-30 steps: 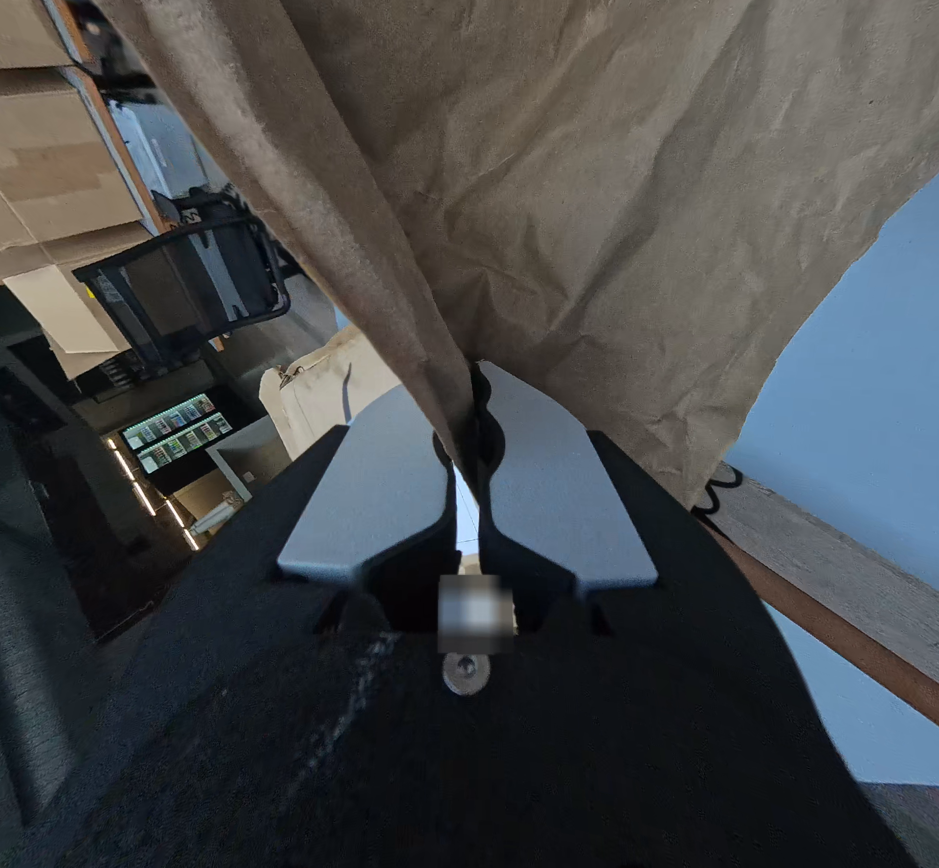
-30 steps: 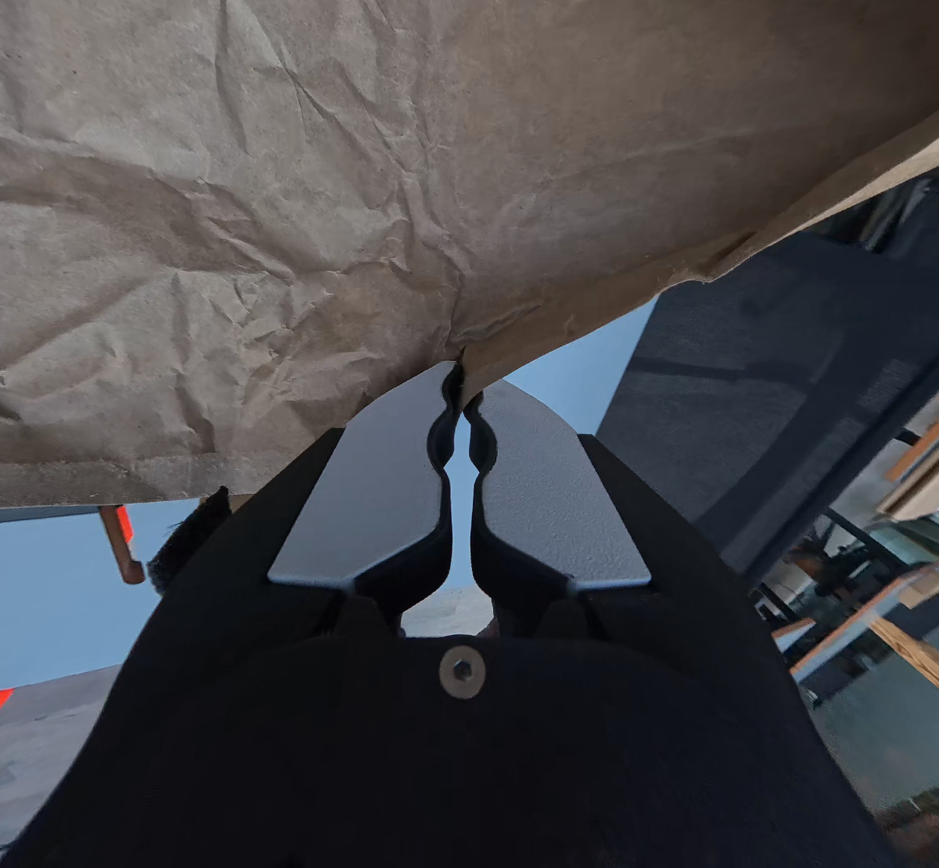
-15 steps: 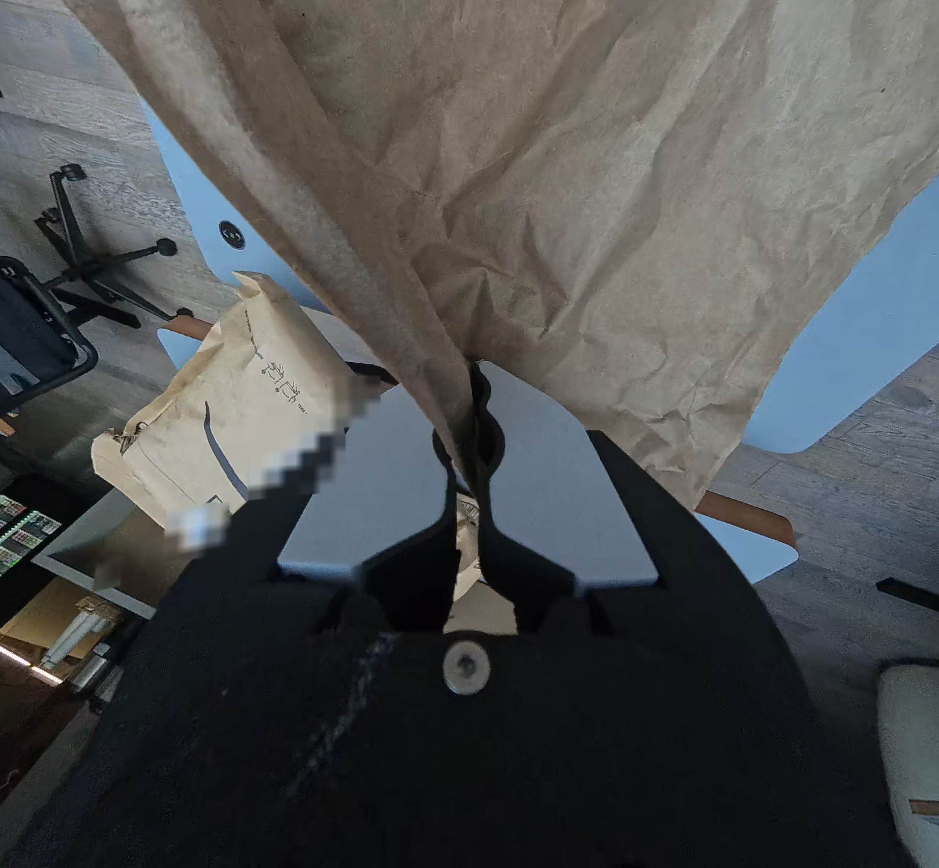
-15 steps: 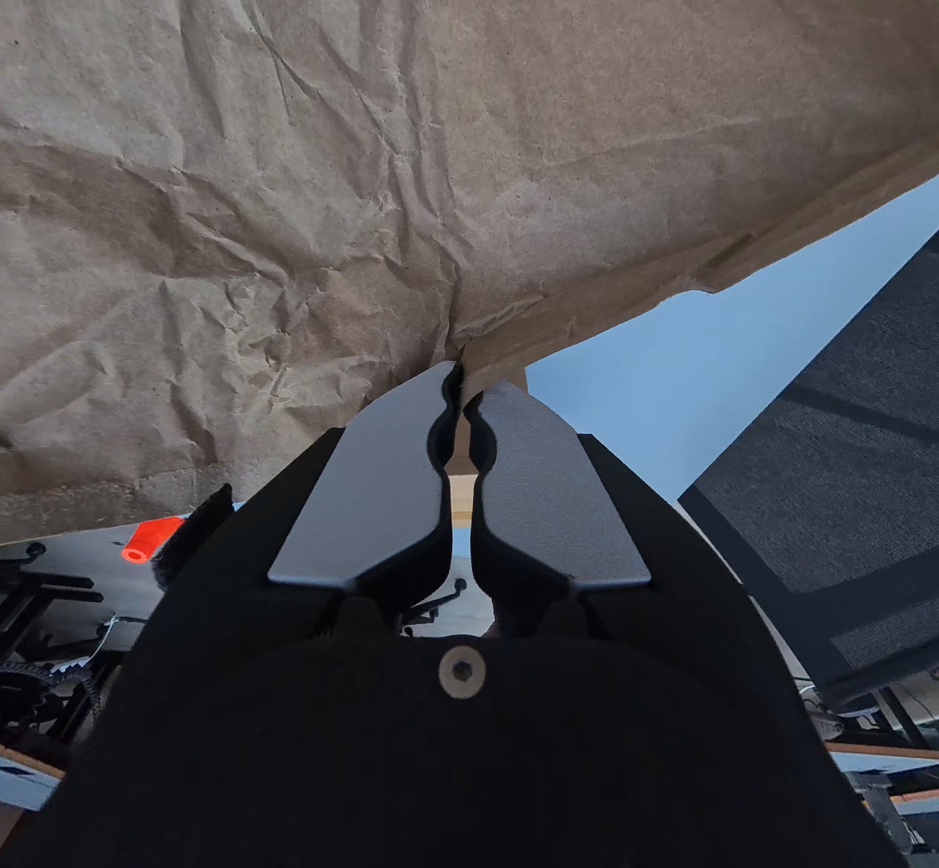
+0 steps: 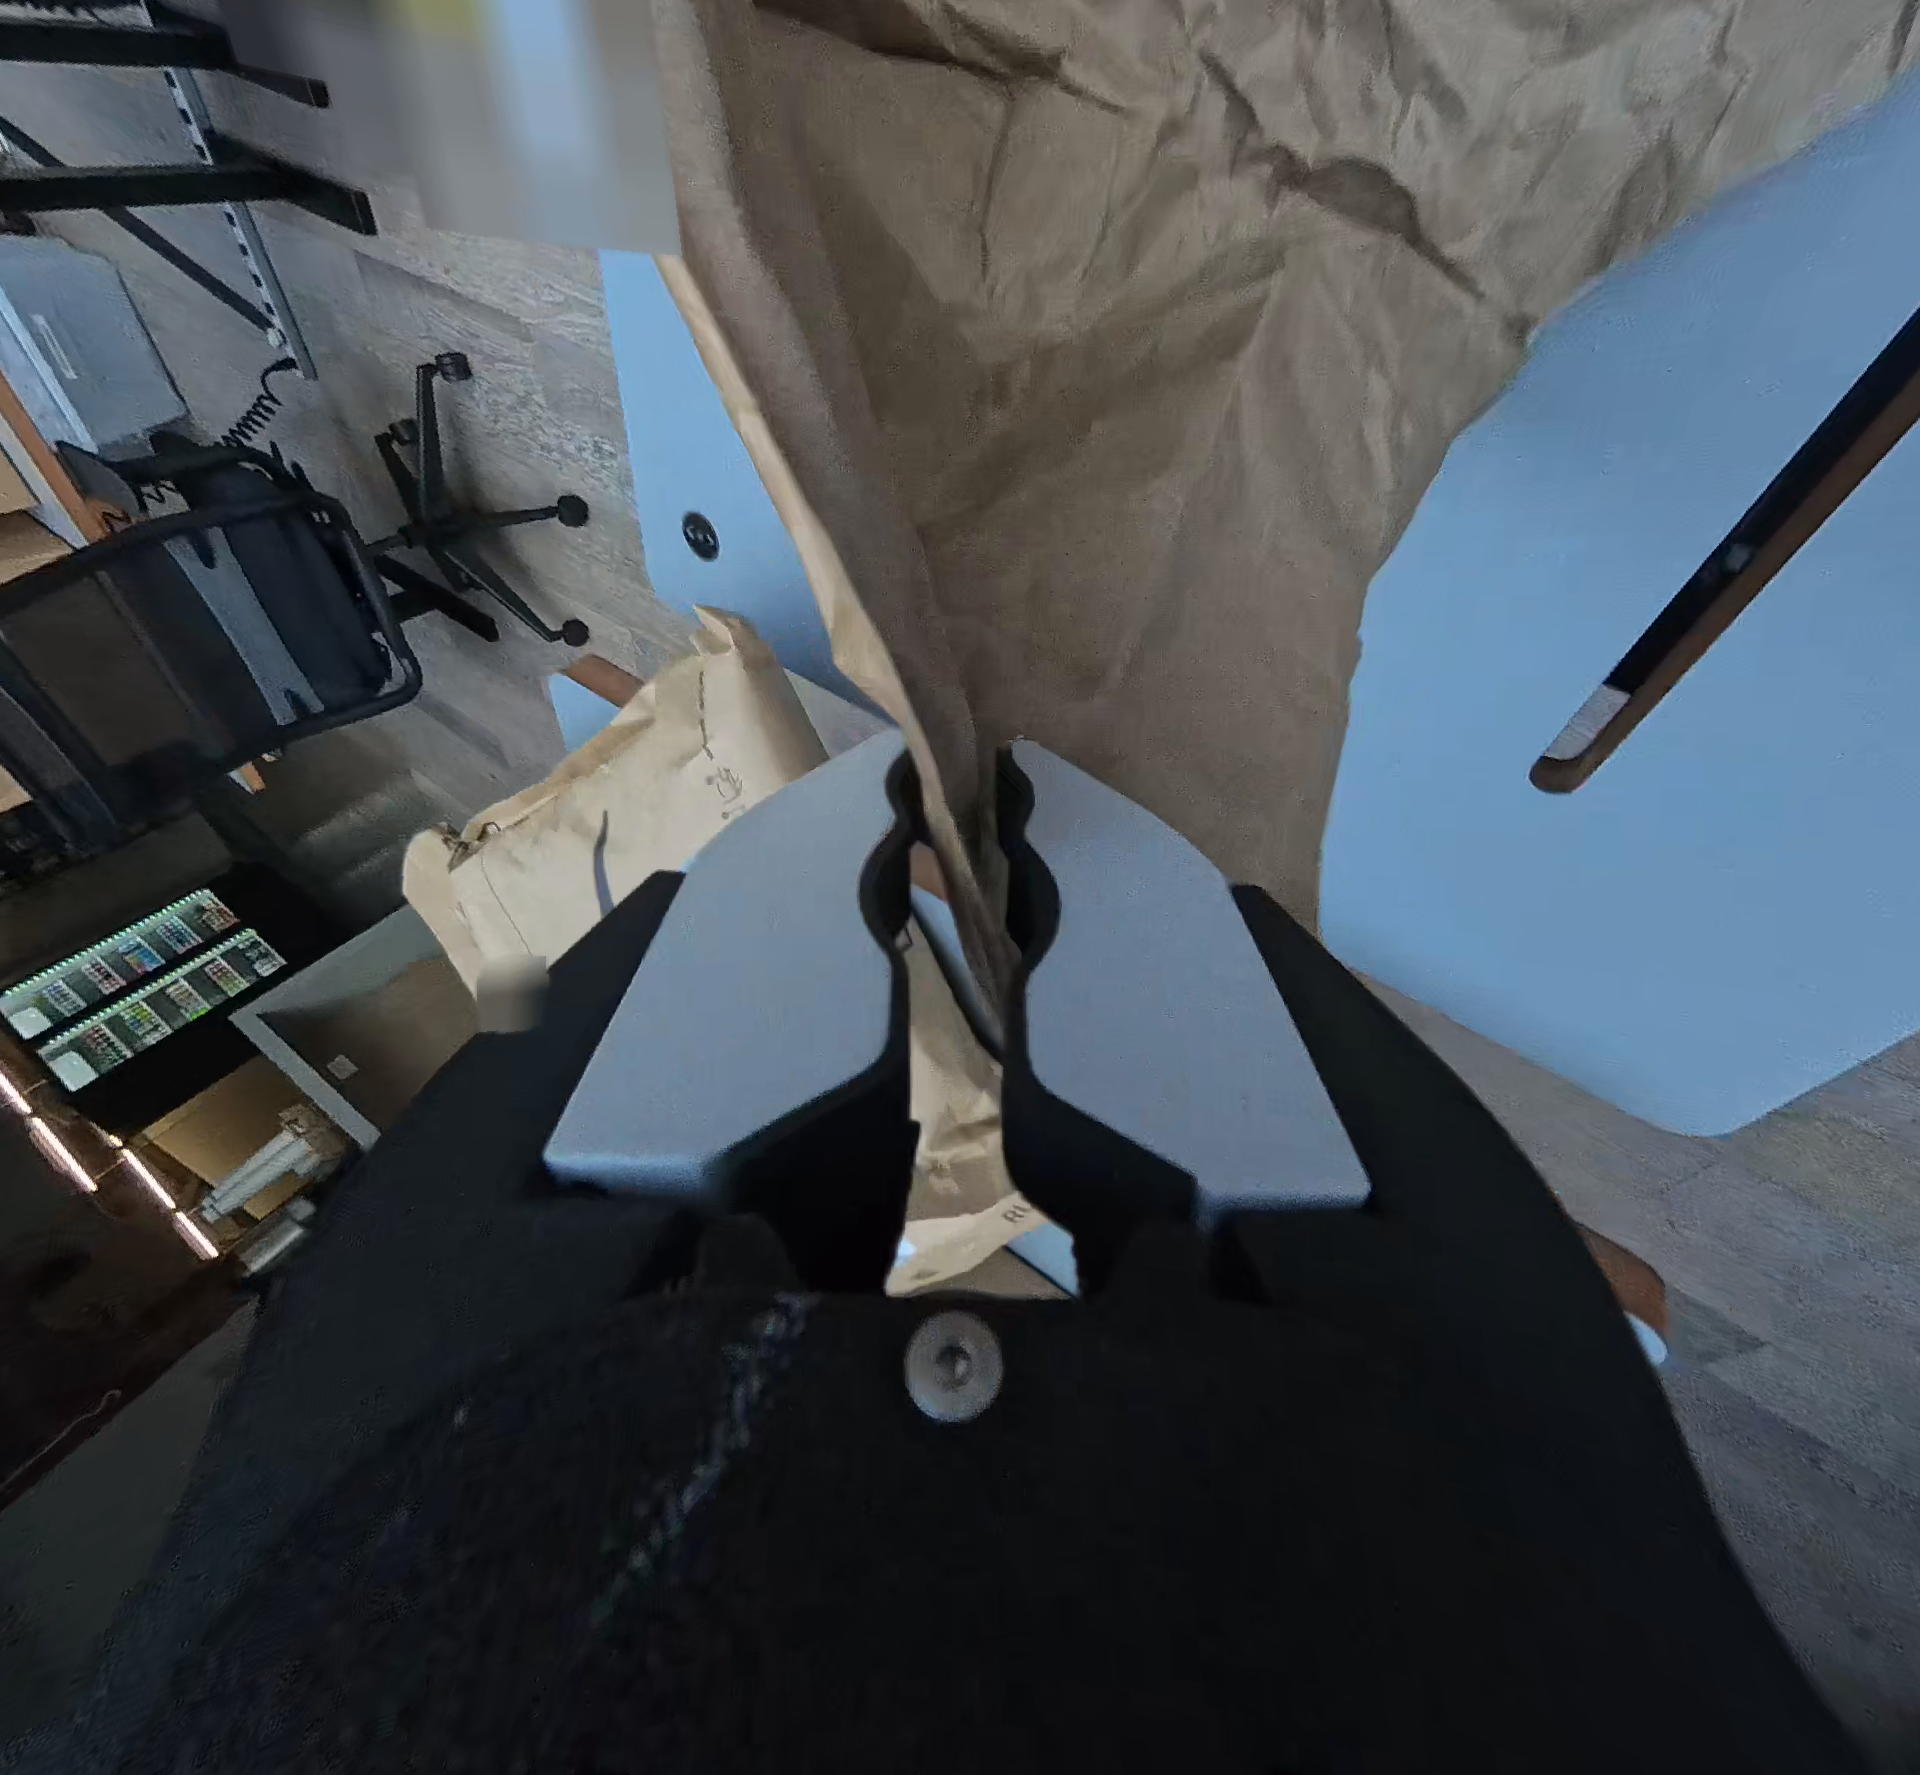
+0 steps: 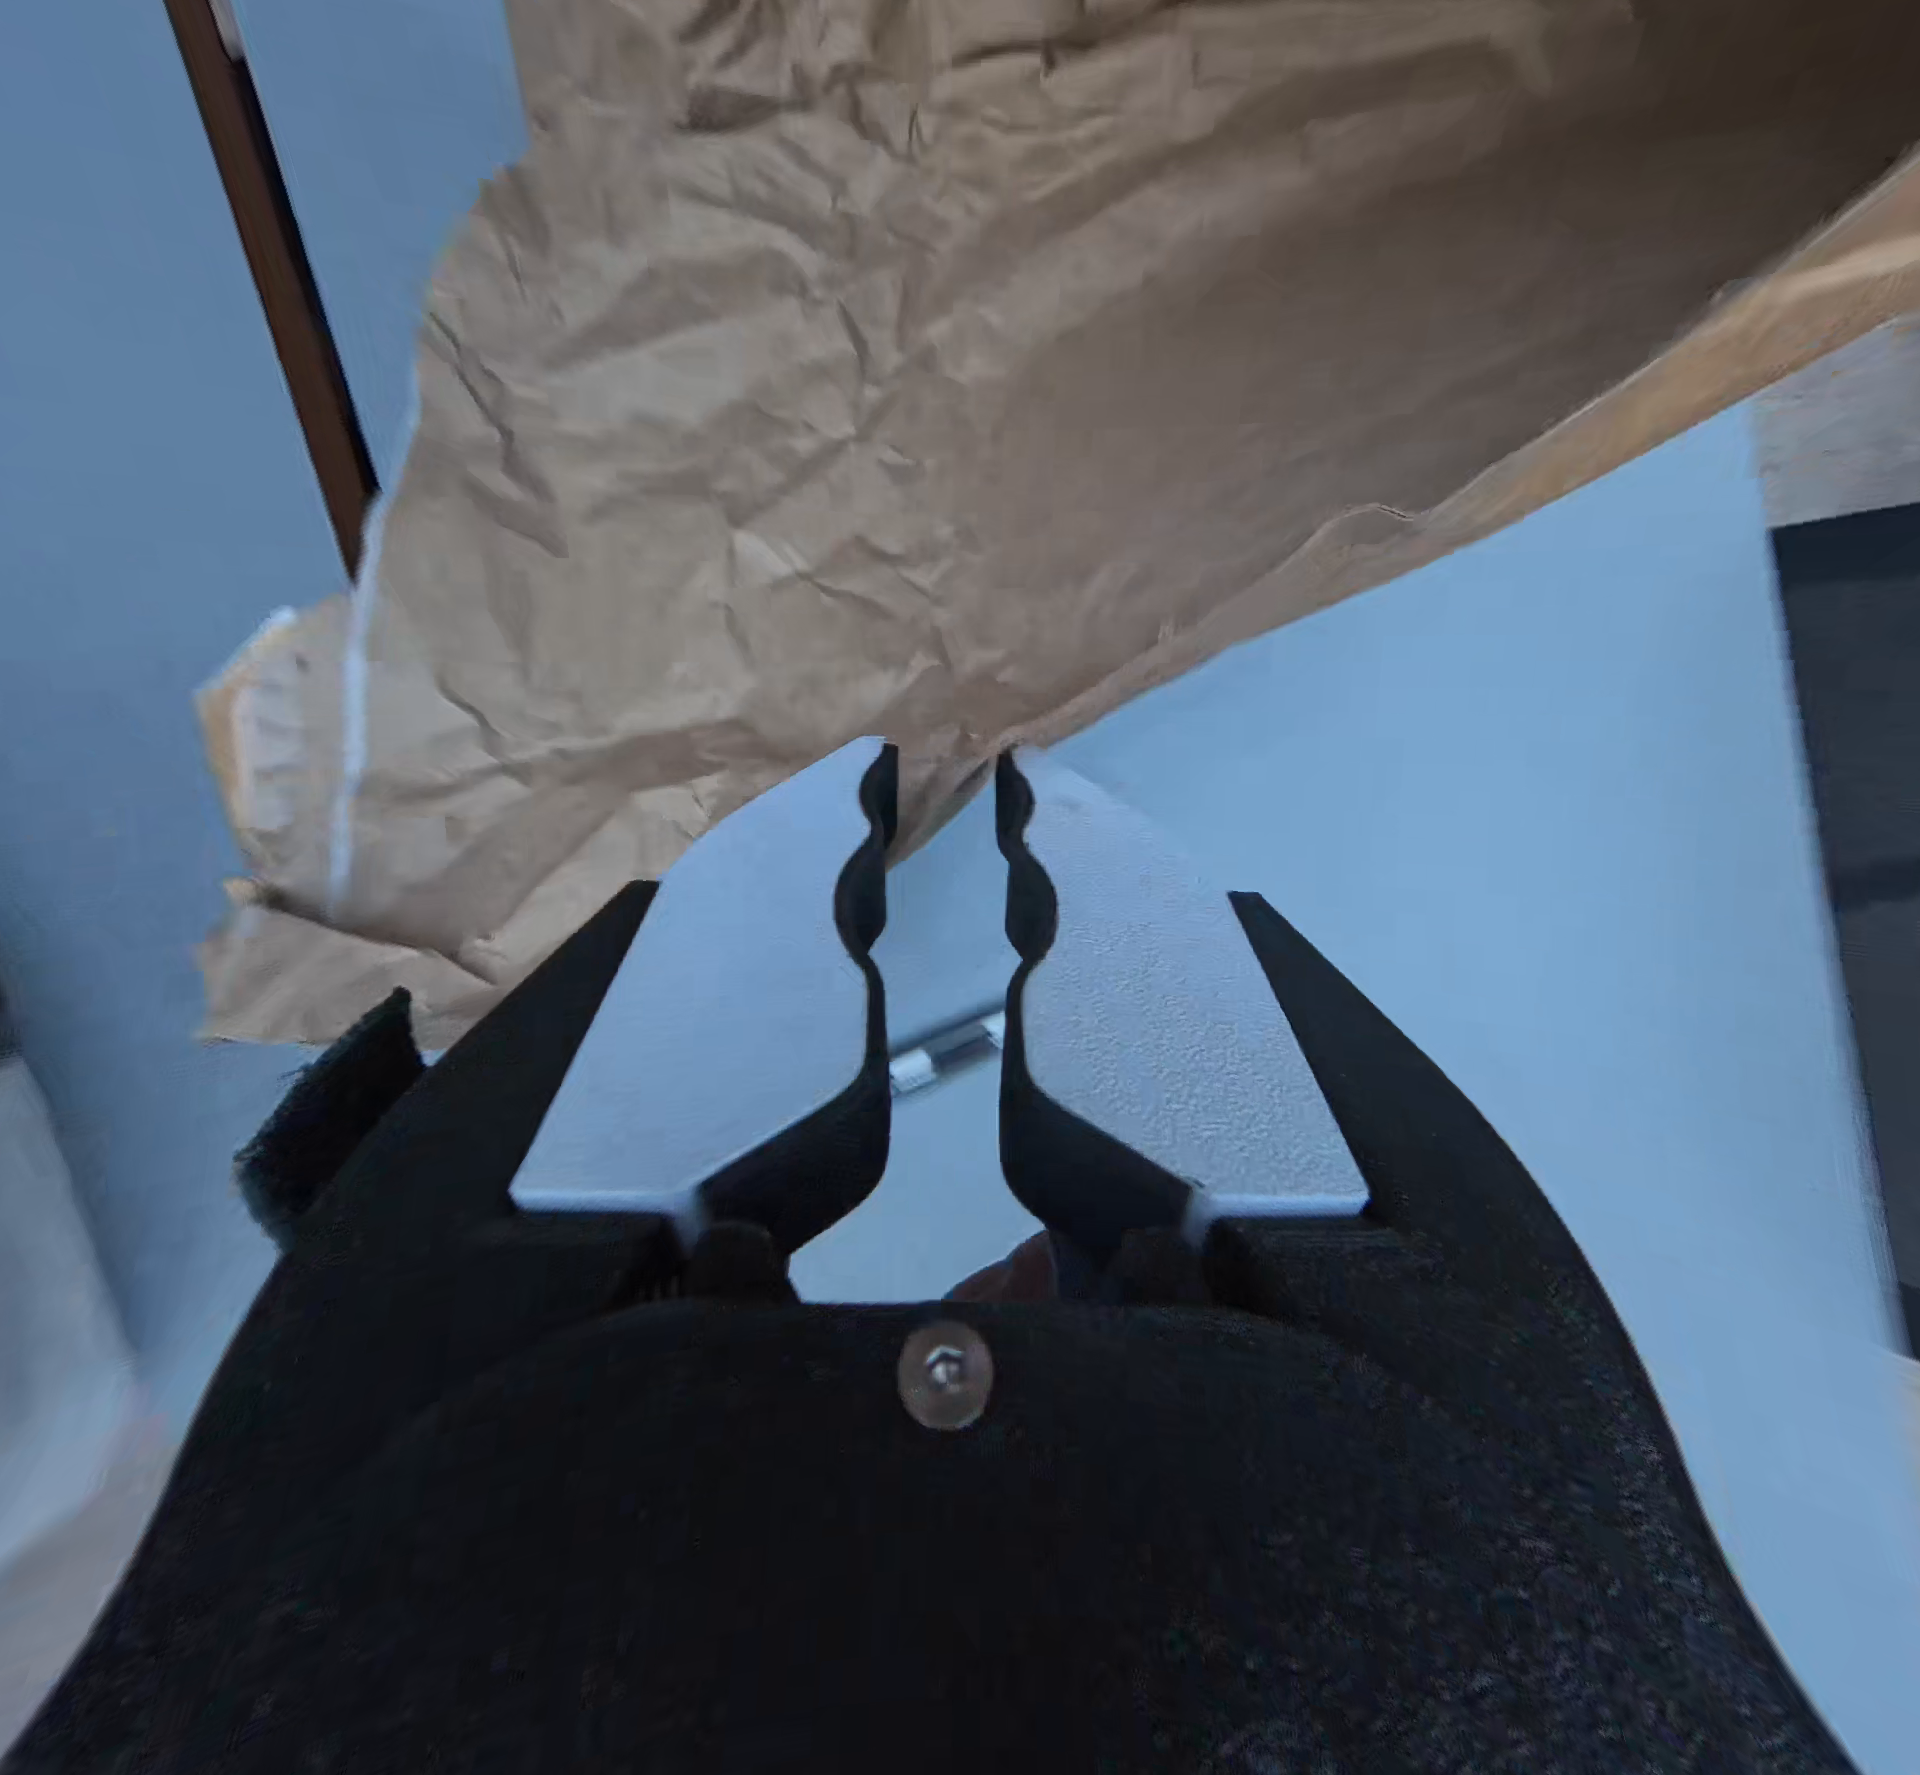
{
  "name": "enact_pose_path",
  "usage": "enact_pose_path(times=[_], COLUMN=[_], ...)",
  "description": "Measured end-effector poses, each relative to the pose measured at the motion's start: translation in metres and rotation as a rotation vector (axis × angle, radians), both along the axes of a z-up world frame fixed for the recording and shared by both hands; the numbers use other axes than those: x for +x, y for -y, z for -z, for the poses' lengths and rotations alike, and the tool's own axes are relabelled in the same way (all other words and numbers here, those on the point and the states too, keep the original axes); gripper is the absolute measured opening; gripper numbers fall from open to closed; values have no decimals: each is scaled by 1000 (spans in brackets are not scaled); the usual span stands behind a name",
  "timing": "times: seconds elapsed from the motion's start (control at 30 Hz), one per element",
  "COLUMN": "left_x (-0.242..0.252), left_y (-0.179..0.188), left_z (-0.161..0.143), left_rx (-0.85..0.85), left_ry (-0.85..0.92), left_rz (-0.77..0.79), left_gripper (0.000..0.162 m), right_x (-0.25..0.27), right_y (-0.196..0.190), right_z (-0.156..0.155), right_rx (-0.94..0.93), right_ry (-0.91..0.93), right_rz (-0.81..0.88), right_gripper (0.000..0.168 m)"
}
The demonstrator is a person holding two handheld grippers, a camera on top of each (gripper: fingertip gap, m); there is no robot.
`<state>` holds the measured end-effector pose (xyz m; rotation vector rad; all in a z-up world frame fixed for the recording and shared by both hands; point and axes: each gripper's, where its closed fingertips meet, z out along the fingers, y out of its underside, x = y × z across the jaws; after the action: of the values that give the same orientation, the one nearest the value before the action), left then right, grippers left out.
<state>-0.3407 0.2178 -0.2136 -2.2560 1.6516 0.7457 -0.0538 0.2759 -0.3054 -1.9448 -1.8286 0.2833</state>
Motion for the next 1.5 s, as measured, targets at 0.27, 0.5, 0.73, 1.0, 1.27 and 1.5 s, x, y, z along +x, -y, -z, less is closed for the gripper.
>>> enact_pose_path(times=[0.27,0.5,0.73,1.0,1.27,1.5], left_x=[111,140,133,119,102,111], left_y=[27,116,206,249,283,251], left_z=[10,-8,22,44,60,56], left_rx=[-103,-18,26,93,94,78], left_ry=[171,482,787,867,941,1023], left_rz=[98,55,-225,-456,-613,-467], left_gripper=[47,43,39,36,33,30], right_x=[-61,6,-1,-46,-72,-90], right_y=[86,80,11,-100,-68,-42], right_z=[51,1,-15,73,132,35], right_rx=[-432,50,-193,-676,-944,-819], right_ry=[-359,-420,-430,-217,-120,-416], right_rz=[237,-33,147,513,544,344], right_gripper=[63,55,73,107,27,1])
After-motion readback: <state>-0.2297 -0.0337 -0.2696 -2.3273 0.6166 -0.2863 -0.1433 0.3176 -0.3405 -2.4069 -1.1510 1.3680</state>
